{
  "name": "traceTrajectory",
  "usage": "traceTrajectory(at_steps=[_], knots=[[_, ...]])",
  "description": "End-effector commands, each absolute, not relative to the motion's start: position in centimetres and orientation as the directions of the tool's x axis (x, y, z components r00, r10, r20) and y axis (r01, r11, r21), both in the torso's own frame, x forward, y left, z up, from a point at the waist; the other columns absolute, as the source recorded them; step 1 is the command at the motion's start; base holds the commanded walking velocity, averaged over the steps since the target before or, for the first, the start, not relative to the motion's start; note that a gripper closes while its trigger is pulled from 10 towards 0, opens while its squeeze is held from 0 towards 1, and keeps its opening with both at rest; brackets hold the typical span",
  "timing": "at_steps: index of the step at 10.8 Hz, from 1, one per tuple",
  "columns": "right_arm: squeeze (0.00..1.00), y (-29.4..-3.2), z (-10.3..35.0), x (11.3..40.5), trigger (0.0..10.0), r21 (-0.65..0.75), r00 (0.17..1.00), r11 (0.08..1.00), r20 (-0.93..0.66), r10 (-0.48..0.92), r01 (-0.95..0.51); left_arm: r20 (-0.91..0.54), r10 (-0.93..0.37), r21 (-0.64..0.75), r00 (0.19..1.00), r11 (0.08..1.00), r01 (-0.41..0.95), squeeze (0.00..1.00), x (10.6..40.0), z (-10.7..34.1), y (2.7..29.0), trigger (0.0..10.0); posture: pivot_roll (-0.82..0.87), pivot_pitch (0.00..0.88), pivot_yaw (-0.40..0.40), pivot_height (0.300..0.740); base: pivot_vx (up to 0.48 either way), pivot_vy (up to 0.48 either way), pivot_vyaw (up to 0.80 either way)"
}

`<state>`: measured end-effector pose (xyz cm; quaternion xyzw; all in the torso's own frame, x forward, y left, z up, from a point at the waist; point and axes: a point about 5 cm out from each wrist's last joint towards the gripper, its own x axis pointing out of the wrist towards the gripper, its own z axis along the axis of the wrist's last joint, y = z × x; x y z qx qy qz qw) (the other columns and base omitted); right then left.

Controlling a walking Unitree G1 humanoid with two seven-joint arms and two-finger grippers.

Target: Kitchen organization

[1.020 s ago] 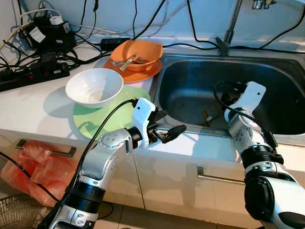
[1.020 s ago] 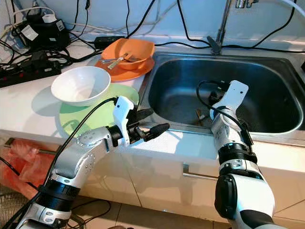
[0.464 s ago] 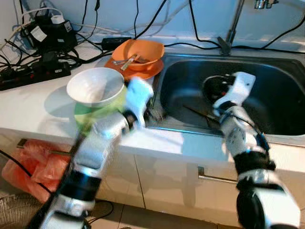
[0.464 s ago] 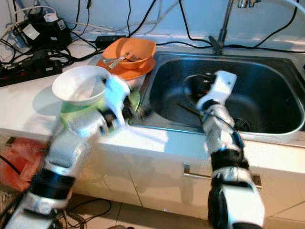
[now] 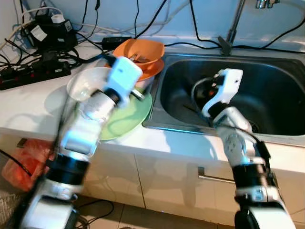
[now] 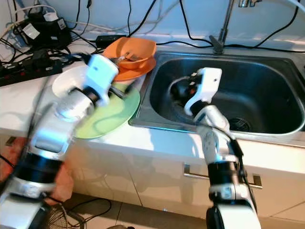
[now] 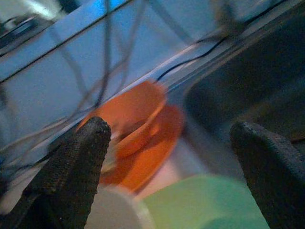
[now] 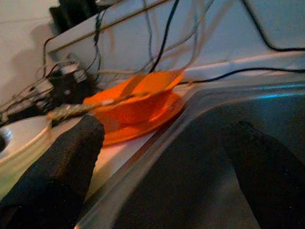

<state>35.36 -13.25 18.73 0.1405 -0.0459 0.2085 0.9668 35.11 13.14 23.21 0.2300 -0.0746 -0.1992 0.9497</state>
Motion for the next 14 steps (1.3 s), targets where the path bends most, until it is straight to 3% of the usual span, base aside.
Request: traceTrajectory(at_steps=[1,3,4,5,8,11,13,14], knots=[[0.00,-13.1,19.1,35.1,10.0,0.255,0.898,0.862,0.158,0.410,-0.438,0.037,-0.363,0.471,0.931,0.828,0.304,0.00,35.5,23.2,14.1,10.0,0.07,0.046,0.071,0.740,0.000,0.000,0.00],[0.00,-12.5,19.0,34.4,10.0,0.228,0.859,0.829,0.128,0.495,-0.511,-0.031,-0.271,0.404,0.962,0.877,0.260,0.00,35.8,21.6,15.7,10.0,0.08,0.047,0.069,0.740,0.000,0.000,0.00],[0.00,-11.9,19.2,33.3,10.0,0.203,0.788,0.762,0.112,0.605,-0.614,-0.081,-0.247,0.381,0.966,0.887,0.259,0.00,35.7,20.6,16.2,10.0,0.08,0.048,0.067,0.740,0.000,0.000,0.00],[0.00,-12.1,18.9,32.8,10.0,0.193,0.768,0.745,0.093,0.634,-0.638,-0.101,-0.245,0.375,0.964,0.888,0.265,0.00,35.4,20.1,16.4,10.0,0.08,0.048,0.065,0.740,0.000,0.000,0.00],[0.00,-11.9,18.8,32.0,10.0,0.181,0.741,0.722,0.067,0.668,-0.668,-0.195,-0.267,0.317,0.944,0.893,0.318,0.00,35.4,18.9,16.1,10.0,0.07,0.045,0.071,0.740,0.000,0.000,0.00],[0.00,-12.1,18.8,31.9,10.0,0.181,0.746,0.727,0.060,0.663,-0.662,-0.184,-0.301,0.376,0.936,0.858,0.349,0.00,35.6,20.6,16.0,10.0,0.07,0.041,0.074,0.740,0.000,0.000,0.00],[0.00,-12.0,18.9,31.8,10.0,0.178,0.739,0.721,0.056,0.672,-0.670,-0.289,-0.328,0.371,0.899,0.828,0.421,0.00,35.5,19.5,16.8,9.6,0.07,0.038,0.073,0.740,0.000,0.000,0.00],[0.00,-11.9,18.9,31.7,10.0,0.179,0.730,0.713,0.054,0.681,-0.678,-0.328,-0.350,0.347,0.878,0.819,0.456,0.00,35.4,18.9,17.0,2.9,0.07,0.038,0.073,0.740,0.000,0.000,0.00]])
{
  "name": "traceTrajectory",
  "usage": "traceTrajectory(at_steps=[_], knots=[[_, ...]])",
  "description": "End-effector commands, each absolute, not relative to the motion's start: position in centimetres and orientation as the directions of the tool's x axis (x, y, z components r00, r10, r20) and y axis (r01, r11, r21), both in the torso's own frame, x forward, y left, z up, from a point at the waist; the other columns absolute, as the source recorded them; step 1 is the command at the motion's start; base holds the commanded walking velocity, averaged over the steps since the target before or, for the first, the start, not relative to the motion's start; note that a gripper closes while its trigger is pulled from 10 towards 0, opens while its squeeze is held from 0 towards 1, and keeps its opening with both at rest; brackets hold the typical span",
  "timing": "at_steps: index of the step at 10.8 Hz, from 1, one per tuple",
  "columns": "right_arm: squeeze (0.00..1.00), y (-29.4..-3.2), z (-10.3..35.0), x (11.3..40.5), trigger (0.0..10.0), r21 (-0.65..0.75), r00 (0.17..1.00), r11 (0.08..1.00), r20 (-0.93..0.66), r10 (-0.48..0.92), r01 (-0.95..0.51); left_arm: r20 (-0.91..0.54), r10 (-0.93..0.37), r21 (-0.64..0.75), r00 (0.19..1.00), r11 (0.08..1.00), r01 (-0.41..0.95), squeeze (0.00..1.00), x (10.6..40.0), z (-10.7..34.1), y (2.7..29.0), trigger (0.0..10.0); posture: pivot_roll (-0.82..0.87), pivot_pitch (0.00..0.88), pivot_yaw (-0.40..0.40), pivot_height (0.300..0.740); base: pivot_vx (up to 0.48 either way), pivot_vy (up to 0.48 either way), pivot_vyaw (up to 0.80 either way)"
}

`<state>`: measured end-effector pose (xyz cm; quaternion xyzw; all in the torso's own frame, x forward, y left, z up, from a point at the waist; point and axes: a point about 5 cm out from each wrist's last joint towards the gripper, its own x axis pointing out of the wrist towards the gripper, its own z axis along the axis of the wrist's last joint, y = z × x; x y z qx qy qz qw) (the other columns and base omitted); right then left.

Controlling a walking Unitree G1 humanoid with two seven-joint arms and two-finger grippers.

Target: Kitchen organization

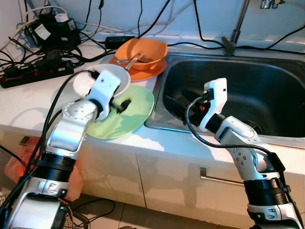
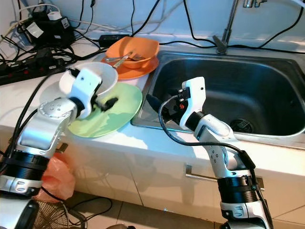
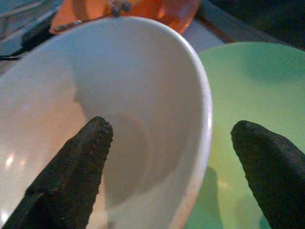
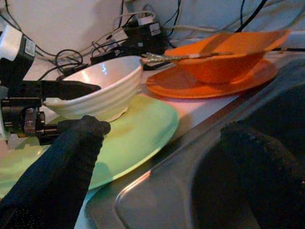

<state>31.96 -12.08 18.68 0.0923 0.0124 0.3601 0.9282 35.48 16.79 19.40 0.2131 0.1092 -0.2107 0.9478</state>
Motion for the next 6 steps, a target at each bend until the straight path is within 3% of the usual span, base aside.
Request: traceTrajectory(at_steps=[1,6], knots=[[0.00,-11.8,18.9,31.4,10.0,0.171,0.712,0.696,0.047,0.701,-0.697,-0.338,-0.353,0.345,0.873,0.816,0.463,0.00,35.4,18.7,17.2,0.0,0.07,0.038,0.073,0.740,0.000,0.000,0.00],[0.00,-12.0,18.5,30.0,10.0,0.145,0.619,0.613,-0.008,0.785,-0.776,-0.343,-0.387,0.320,0.856,0.808,0.494,0.00,35.3,18.4,17.0,0.0,0.07,0.036,0.070,0.740,0.000,0.000,0.00]])
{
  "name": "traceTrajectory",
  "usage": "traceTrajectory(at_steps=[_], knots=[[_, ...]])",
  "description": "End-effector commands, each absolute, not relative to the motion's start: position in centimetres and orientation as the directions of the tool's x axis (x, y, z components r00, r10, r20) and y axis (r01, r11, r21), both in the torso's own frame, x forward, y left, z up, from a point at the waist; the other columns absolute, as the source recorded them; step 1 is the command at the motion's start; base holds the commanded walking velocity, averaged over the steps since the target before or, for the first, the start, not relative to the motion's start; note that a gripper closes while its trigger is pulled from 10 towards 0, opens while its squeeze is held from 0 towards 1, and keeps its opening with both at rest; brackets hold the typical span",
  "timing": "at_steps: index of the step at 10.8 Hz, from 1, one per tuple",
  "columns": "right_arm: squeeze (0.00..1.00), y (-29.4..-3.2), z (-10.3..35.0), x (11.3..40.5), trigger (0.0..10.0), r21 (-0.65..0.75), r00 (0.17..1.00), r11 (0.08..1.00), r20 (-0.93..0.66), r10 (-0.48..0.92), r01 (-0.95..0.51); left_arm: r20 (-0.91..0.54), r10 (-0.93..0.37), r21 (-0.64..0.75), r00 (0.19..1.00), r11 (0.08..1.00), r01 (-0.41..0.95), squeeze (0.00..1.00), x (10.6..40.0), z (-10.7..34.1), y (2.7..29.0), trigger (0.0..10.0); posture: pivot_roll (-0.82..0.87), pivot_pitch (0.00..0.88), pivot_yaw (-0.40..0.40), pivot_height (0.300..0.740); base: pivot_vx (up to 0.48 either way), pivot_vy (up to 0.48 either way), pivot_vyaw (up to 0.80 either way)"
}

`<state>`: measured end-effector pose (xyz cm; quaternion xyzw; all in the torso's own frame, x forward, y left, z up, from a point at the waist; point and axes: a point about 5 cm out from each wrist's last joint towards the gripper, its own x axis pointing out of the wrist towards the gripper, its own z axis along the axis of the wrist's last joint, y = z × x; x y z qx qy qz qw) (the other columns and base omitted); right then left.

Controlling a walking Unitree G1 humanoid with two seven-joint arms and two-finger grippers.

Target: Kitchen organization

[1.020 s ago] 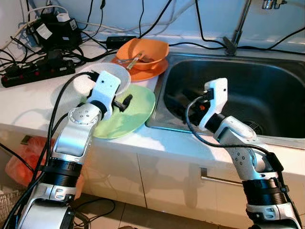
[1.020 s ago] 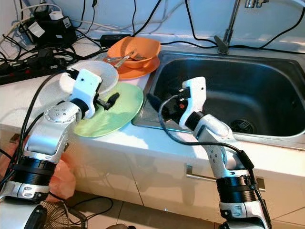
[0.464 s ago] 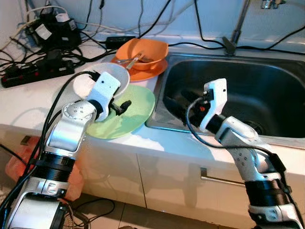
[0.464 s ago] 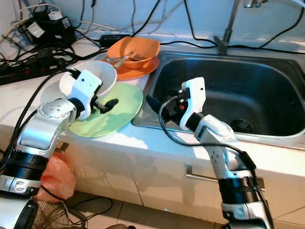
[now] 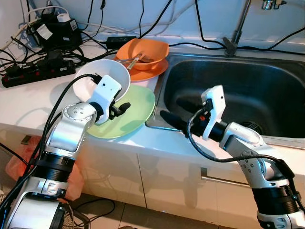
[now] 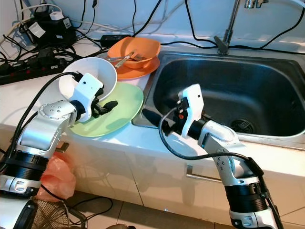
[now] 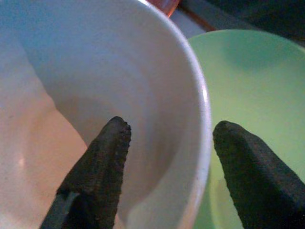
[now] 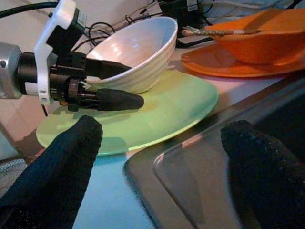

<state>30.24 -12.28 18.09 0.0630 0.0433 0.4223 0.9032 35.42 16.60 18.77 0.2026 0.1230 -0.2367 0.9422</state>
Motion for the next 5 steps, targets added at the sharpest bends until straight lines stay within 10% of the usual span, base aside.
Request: traceTrajectory(at_steps=[1,5], knots=[[0.00,-12.07,18.53,29.95,10.0,0.145,0.617,0.612,-0.011,0.787,-0.778,-0.331,-0.400,0.305,0.855,0.812,0.498,0.00,35.34,18.46,16.85,0.0,0.07,0.037,0.071,0.740,0.000,0.000,0.00],[0.00,-12.12,18.42,29.71,10.0,0.143,0.606,0.603,-0.024,0.795,-0.785,-0.257,-0.430,0.291,0.866,0.820,0.493,0.00,35.43,18.94,16.40,0.0,0.06,0.040,0.070,0.740,0.000,0.000,0.00]])
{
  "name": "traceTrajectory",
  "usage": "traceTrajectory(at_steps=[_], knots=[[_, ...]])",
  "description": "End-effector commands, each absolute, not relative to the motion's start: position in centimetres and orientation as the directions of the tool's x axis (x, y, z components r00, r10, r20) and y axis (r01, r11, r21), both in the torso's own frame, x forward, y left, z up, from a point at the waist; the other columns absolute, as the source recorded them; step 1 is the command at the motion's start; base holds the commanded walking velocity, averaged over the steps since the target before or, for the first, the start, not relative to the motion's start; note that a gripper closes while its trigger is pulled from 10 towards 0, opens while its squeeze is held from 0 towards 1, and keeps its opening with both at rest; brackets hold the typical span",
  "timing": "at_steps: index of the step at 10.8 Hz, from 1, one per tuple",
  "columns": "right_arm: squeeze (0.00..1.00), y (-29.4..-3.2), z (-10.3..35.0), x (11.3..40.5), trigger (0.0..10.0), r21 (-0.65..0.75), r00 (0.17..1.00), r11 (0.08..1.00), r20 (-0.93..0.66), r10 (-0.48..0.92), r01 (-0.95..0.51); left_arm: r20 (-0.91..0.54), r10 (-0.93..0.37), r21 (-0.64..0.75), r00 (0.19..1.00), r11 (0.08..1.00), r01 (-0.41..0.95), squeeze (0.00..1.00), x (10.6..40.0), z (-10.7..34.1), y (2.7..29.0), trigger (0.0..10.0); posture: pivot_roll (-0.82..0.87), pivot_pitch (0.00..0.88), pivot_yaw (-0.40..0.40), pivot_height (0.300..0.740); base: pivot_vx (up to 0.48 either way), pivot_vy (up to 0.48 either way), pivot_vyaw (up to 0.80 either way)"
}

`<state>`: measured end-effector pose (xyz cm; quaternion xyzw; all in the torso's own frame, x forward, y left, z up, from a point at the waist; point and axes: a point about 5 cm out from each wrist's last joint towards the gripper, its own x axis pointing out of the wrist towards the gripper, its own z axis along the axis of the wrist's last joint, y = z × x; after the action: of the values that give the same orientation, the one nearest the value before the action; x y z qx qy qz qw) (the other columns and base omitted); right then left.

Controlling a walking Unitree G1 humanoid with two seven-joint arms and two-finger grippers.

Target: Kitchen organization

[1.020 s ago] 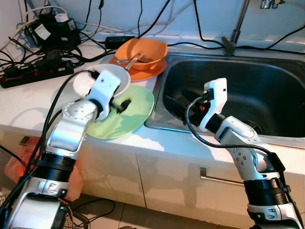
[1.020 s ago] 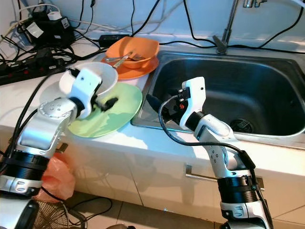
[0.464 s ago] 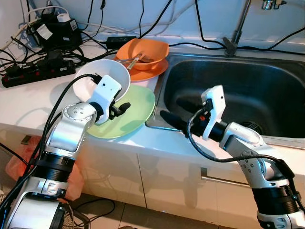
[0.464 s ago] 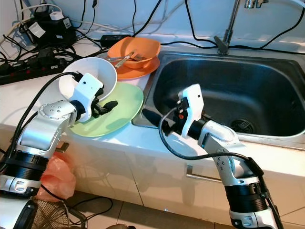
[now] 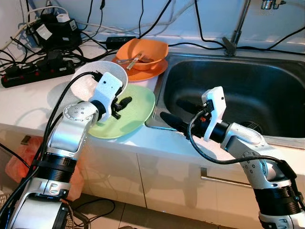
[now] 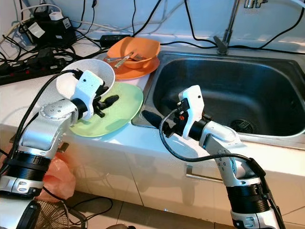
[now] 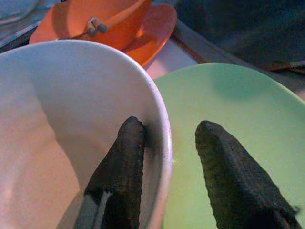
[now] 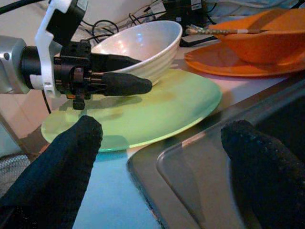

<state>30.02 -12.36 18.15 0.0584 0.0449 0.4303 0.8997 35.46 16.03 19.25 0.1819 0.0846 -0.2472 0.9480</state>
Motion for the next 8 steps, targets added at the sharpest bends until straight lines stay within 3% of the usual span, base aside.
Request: traceTrajectory(at_steps=[1,8], knots=[[0.00,-12.11,18.35,29.69,10.0,0.144,0.606,0.602,-0.026,0.795,-0.785,-0.255,-0.433,0.296,0.865,0.816,0.496,0.00,35.44,18.89,16.33,0.0,0.06,0.040,0.070,0.740,0.000,0.000,0.00],[0.00,-12.09,18.15,29.78,10.0,0.148,0.606,0.604,-0.035,0.795,-0.783,-0.242,-0.463,0.267,0.853,0.813,0.517,0.00,35.08,18.41,15.51,0.0,0.06,0.039,0.064,0.740,0.000,0.000,0.00]])
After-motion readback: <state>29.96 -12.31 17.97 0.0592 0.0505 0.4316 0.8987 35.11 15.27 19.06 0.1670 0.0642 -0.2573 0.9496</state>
